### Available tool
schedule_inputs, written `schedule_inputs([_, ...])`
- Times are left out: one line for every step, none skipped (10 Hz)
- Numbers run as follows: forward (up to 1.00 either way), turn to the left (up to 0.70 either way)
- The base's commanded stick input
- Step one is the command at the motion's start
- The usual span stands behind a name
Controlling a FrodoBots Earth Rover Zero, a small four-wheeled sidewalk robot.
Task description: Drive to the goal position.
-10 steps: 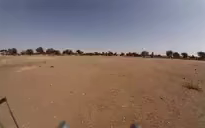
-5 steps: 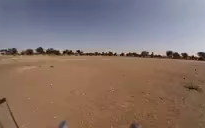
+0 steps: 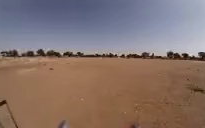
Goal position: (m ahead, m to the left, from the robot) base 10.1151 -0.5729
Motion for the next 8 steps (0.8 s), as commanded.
schedule_inputs([0.7,0.0])
schedule_inputs([0.7,0.0])
schedule_inputs([0.7,0.0])
schedule_inputs([0.7,0.0])
schedule_inputs([0.7,0.0])
schedule_inputs([0.7,0.0])
schedule_inputs([0.7,0.0])
schedule_inputs([0.7,0.0])
